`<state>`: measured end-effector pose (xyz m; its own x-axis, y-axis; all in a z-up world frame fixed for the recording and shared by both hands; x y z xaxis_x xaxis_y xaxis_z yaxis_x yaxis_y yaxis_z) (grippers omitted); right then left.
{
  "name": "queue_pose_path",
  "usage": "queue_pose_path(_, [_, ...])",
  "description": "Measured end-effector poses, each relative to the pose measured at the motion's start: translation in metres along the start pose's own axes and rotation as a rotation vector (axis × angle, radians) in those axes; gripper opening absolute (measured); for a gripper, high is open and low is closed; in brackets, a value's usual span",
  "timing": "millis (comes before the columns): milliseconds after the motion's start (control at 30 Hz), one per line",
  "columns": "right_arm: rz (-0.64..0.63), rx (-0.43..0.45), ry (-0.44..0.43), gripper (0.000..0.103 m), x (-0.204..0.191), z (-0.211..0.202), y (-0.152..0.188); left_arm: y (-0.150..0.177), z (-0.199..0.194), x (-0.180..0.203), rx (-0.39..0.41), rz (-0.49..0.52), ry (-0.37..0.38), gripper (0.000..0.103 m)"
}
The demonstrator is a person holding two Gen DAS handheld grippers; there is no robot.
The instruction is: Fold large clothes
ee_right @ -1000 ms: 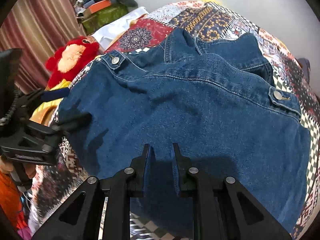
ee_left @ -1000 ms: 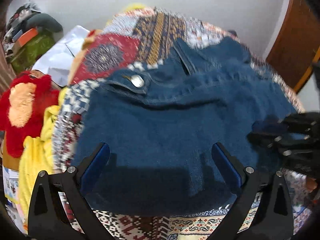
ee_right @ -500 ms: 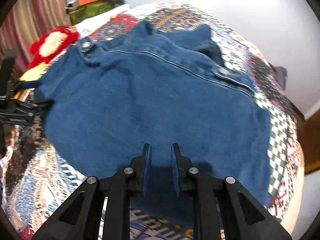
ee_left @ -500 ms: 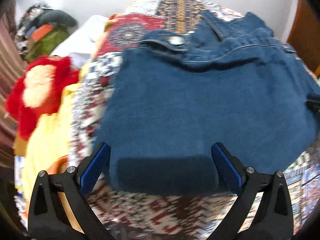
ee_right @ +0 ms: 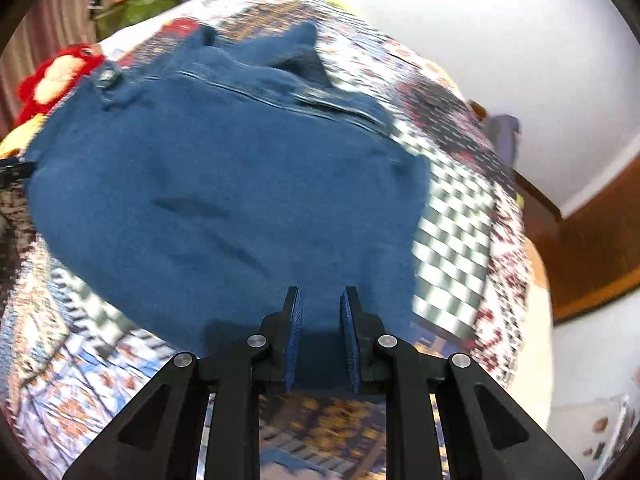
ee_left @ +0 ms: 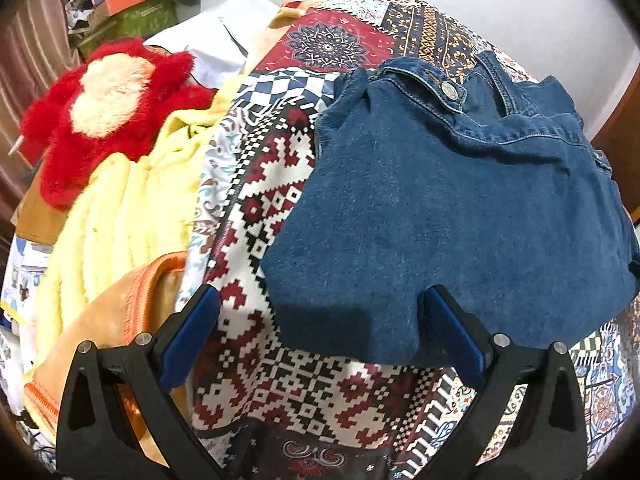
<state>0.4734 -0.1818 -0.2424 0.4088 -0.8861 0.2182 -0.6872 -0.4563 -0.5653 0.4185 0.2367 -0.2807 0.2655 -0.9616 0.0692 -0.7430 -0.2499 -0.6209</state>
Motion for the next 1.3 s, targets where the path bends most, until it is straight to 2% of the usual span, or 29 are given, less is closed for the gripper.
queue_pose_path(133, [0.069,-0.032,0.001,0.015,0.026,0.001,0.016,0.008,-0.006,-0.005,0.004,0.022,-0.057,0.103])
queue_pose_path(233, [0.085,-0.052,0.046,0.016,0.039,-0.002,0.026,0.016,-0.015,-0.011,-0.003,0.011,-0.073,0.103])
queue_pose_path(333, [0.142,-0.060,0.016,0.016,0.045,-0.007,0.029,0.021,-0.031,-0.013,0.009,-0.013,-0.070,0.103])
queue_pose_path(433, [0.166,-0.050,-0.004,0.016,0.043,-0.014,0.022,0.024,-0.048,-0.014,0.033,-0.100,0.011,0.103])
queue_pose_path(567, [0.203,0.004,-0.115,0.016,0.026,-0.028,0.005,0.029,-0.049,-0.007,0.000,-0.273,0.224,0.103])
queue_pose_path(733, [0.218,0.048,-0.268,0.016,-0.010,-0.033,-0.021,0.043,-0.027,0.010,-0.071,-0.409,0.369,0.103])
queue_pose_path(867, [0.231,0.031,-0.363,0.016,-0.039,-0.020,-0.031,0.054,-0.002,0.025,-0.156,-0.522,0.461,0.103])
queue_pose_path(1000, [0.211,-0.023,-0.407,0.016,-0.065,0.005,-0.031,0.052,0.016,0.035,-0.154,-0.587,0.503,0.103])
queue_pose_path(1133, [0.178,-0.002,-0.390,0.016,-0.074,0.015,-0.031,0.040,0.026,0.034,-0.084,-0.680,0.522,0.103])
queue_pose_path(1233, [0.194,-0.010,-0.411,0.016,-0.072,0.017,-0.031,0.035,0.036,0.025,-0.035,-0.782,0.547,0.103])
queue_pose_path(1300, [0.223,-0.018,-0.436,0.016,-0.067,0.018,-0.031,0.033,0.039,0.022,0.000,-0.813,0.545,0.102])
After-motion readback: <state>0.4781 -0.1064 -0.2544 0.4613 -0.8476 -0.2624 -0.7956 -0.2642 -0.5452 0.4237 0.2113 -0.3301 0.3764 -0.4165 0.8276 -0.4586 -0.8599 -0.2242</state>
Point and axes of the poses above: each gripper's, at about its wrist camera, not at the fingertips, and z roughly the way its jaws point, x to its right, y to its underside, the point moved 3 cm from there along z, roughly the way its jaws point, and after that the axes turned 9 degrees about x, right-handed, at the moved point
